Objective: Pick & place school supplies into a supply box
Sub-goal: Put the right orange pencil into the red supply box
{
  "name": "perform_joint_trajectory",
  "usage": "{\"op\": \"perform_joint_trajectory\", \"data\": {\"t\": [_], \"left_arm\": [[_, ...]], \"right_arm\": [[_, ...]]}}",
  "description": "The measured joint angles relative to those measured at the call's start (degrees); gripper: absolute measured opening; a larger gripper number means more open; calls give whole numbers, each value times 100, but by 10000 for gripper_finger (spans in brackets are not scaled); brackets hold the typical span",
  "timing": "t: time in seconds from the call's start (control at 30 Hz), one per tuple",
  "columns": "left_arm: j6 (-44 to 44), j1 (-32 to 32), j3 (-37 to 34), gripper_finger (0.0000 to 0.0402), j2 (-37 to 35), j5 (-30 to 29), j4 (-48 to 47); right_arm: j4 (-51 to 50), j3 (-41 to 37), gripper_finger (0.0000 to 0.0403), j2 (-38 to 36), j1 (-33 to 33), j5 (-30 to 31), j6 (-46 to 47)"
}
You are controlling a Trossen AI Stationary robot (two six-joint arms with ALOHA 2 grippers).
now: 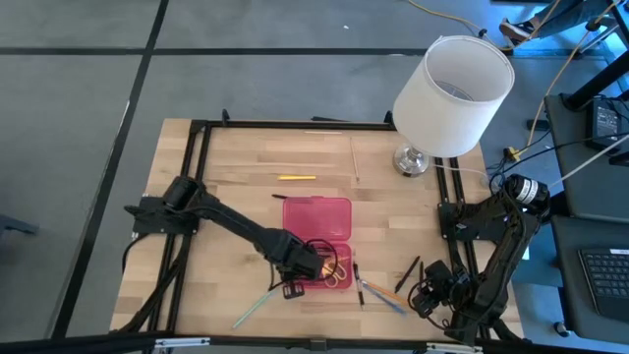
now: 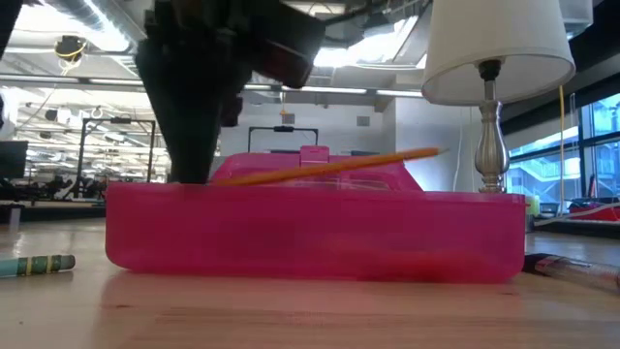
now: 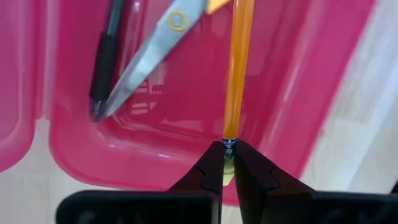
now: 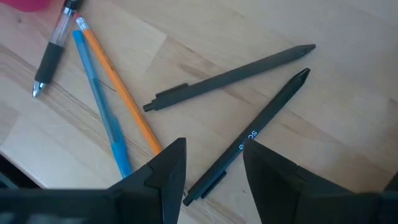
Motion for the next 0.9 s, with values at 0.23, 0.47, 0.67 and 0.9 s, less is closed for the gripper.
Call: {"op": "perform_joint_trajectory", "data": {"t": [0.23, 0.47, 0.67, 0.9], "left_arm": [[-290, 91, 1, 12, 70, 213, -37], [-352, 91, 1, 13, 70, 223, -36], [-341, 89, 1, 13, 70, 220, 40], [-338, 89, 1, 30, 70, 217, 59]], "right_arm": [[21, -1, 163, 2, 0, 2, -15], [21, -2, 163, 2, 0, 2, -31], [23, -2, 163, 2, 0, 2, -31], [25, -2, 163, 2, 0, 2, -31]]}}
